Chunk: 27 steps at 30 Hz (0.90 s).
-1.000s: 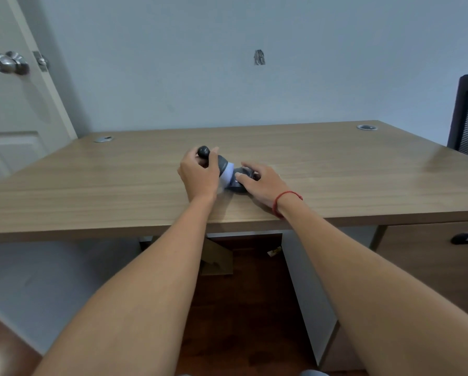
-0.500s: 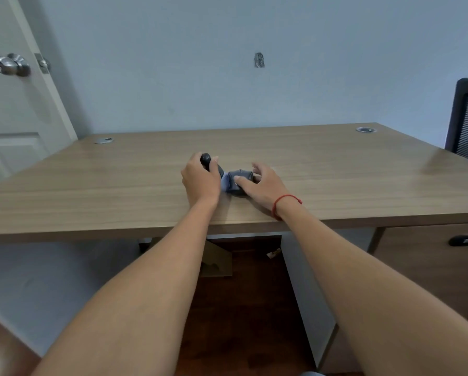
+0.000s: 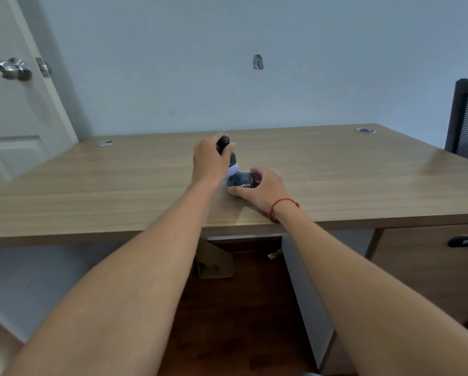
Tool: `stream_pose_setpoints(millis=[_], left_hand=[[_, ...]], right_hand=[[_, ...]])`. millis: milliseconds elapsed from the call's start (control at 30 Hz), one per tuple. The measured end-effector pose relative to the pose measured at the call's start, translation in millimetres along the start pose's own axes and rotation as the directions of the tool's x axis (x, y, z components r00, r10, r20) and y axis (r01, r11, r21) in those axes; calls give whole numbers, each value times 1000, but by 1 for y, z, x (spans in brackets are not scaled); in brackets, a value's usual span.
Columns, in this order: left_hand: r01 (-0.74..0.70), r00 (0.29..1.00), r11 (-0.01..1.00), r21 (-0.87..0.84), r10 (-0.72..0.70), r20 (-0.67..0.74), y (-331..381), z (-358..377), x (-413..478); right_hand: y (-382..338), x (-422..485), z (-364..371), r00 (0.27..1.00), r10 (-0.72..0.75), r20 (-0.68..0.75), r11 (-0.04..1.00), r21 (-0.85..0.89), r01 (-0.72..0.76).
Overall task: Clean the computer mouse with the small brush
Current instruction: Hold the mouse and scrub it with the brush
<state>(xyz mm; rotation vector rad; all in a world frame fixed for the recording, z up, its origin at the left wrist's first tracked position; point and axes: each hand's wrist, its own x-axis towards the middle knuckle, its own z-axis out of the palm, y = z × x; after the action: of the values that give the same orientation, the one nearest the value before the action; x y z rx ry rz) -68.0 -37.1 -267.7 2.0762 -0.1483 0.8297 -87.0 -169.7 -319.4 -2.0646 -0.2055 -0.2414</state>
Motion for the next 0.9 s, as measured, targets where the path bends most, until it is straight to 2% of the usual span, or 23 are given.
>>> stream_pose_setpoints(millis=[67, 100, 233, 267, 367, 433, 500, 567, 600, 633, 733, 767, 833, 900], left_hand=[[-25, 998, 992, -126, 33, 61, 9, 3, -1], [-30, 996, 991, -130, 41, 83, 9, 7, -3], [2, 1000, 997, 78, -1, -9, -15, 9, -7], [24, 999, 998, 60, -22, -30, -19, 8, -7], [37, 994, 986, -163, -53, -93, -10, 5, -3], [9, 997, 975, -222, -26, -75, -5, 5, -2], [13, 1000, 993, -117, -12, 7, -11, 6, -2], [24, 998, 991, 134, -31, 47, -22, 6, -5], [35, 999, 979, 200, -42, 32, -26, 5, -5], [47, 999, 983, 175, -47, -4, -27, 4, -5], [29, 984, 991, -127, -50, -170, -12, 3, -3], [2, 977, 987, -161, -36, -208, -9, 4, -4], [-2, 981, 994, -107, -19, -193, -9, 7, -12], [53, 983, 999, 8, -51, -177, -18, 8, -20]], right_hand=[[1, 1, 0, 1000, -8, 16, 1000, 13, 8], [0, 1, 0, 1000, -13, 22, 999, 30, 13], [-2, -3, -1, 999, 32, -10, 998, 53, -31], [-1, -2, -1, 999, 50, -14, 996, 68, -49], [-1, 1, -1, 997, 76, -24, 994, 85, -73], [-1, 2, 0, 996, 81, -39, 994, 76, -78], [-2, 0, 0, 996, 73, -51, 995, 76, -69], [-3, -1, 0, 996, 61, -65, 996, 76, -56], [-2, -1, 1, 996, 57, -69, 996, 75, -52], [-1, 0, 1, 996, 57, -71, 996, 75, -52], [0, 2, 3, 994, 69, -89, 995, 83, -62], [0, 3, 3, 993, 71, -96, 995, 77, -64], [0, 2, 3, 992, 67, -103, 996, 72, -59], [-2, 0, 3, 994, 50, -99, 997, 59, -45]])
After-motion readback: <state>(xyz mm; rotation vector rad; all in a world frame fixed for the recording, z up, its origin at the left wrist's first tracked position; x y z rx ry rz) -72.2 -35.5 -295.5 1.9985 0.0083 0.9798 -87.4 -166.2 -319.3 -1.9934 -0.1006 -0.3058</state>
